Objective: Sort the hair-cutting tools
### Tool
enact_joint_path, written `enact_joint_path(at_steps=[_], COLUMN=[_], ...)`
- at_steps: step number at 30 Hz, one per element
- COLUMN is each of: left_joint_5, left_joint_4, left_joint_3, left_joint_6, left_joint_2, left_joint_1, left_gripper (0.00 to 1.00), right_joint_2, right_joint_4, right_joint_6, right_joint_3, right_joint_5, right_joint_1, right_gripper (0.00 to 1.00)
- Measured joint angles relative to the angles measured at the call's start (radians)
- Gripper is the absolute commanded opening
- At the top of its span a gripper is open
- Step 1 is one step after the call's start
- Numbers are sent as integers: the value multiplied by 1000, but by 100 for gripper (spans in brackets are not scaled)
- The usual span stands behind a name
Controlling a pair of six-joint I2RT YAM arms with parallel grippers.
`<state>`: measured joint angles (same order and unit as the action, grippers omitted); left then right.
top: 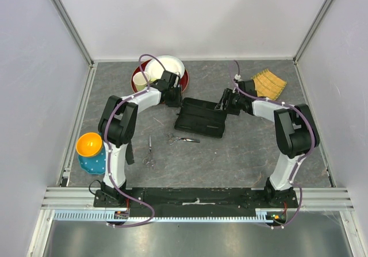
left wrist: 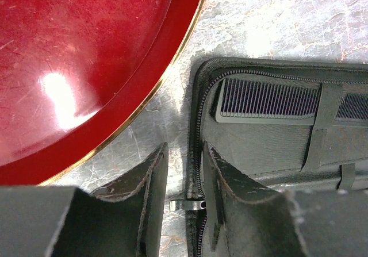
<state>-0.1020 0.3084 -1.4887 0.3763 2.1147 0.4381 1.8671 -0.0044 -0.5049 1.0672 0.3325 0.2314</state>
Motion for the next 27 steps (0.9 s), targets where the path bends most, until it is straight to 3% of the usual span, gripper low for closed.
enact_joint_path(at_steps=[12,20,27], left_joint_5=[87,161,179], left_joint_4=[109,177,219], left_joint_3=[54,142,294], left_joint_6=[0,5,49], left_joint_2=[-113,-404,-634], left_joint_1=[0,-73,-212], left_gripper=[57,61,62], right_joint_2=[-231,-303,-218], right_joint_4=[-299,-371,-375], right_joint_6=[34,44,132], right_joint_3=[30,115,161], right_joint_5=[-160,-336,-394], right_joint_1=[14,319,597], right_gripper=[64,66,62])
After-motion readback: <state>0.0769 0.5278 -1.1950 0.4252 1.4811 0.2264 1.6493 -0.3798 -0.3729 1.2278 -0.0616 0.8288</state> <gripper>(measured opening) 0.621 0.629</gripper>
